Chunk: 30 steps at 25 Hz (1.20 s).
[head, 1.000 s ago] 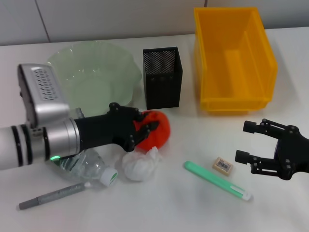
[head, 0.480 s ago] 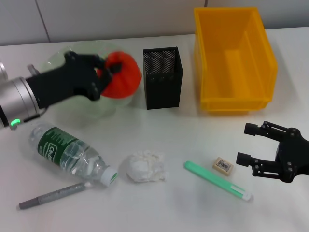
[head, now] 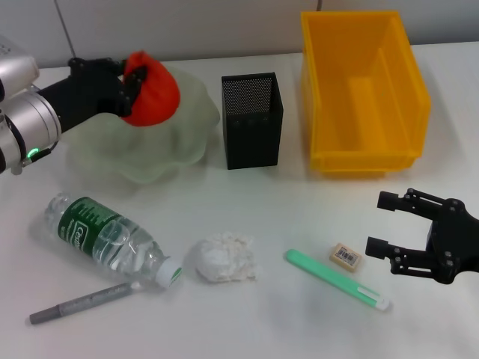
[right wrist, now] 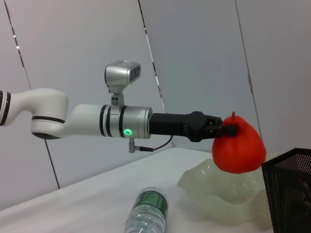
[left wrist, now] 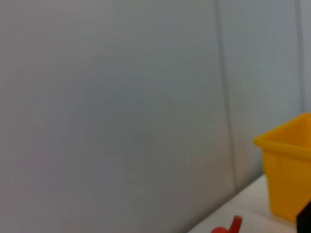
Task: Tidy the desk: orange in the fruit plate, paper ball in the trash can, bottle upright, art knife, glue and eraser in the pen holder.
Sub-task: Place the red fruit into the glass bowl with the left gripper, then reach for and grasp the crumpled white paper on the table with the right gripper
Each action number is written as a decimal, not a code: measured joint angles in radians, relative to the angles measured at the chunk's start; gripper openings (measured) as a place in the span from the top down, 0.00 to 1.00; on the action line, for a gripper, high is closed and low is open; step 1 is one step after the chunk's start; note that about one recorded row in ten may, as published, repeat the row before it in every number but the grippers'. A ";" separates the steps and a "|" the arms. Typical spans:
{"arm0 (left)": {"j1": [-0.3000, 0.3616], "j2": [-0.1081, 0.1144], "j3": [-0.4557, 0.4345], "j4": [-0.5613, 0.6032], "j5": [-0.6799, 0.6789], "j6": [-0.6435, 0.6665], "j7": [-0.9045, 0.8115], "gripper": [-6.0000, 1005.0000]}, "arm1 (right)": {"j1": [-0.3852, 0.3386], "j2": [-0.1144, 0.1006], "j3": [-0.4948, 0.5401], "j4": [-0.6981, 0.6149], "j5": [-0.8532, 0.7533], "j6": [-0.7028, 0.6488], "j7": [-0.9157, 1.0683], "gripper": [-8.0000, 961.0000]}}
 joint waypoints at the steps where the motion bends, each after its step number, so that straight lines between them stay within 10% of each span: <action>1: 0.002 0.000 0.001 0.000 -0.005 -0.004 0.000 0.90 | 0.000 0.000 0.000 0.000 0.000 0.000 0.000 0.14; 14: 0.047 0.009 0.000 0.034 -0.010 0.125 -0.049 0.48 | 0.005 -0.008 0.008 -0.017 0.001 -0.034 0.027 0.15; 21: 0.187 0.015 -0.012 0.090 -0.006 0.378 -0.060 0.29 | 0.059 -0.003 -0.004 -0.323 0.011 -0.117 0.332 0.16; 30: 0.237 0.013 -0.014 0.079 -0.010 0.413 -0.033 0.19 | 0.284 -0.022 -0.478 -0.768 -0.152 -0.113 0.926 0.16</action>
